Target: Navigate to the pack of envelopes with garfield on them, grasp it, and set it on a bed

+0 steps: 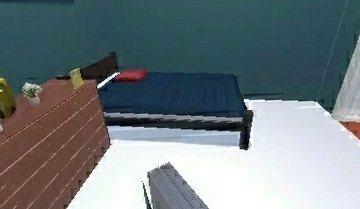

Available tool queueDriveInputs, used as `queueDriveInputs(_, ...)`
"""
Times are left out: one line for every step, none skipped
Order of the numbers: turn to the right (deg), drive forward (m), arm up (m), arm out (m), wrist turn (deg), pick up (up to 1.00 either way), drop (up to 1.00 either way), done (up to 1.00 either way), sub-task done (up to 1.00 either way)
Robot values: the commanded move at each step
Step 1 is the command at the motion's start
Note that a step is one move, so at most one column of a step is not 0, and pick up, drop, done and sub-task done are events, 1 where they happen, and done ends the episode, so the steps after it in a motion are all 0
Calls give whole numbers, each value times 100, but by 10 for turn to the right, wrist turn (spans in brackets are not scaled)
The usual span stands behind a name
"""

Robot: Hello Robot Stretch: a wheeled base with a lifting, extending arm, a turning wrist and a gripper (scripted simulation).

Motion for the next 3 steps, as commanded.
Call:
queueDriveInputs(-120,0,0,0,0,0,0,0,0)
queueDriveInputs(0,100,0,0,0,0,0,0,0)
queueDriveInputs(-30,0,0,0,0,0,0,0,0)
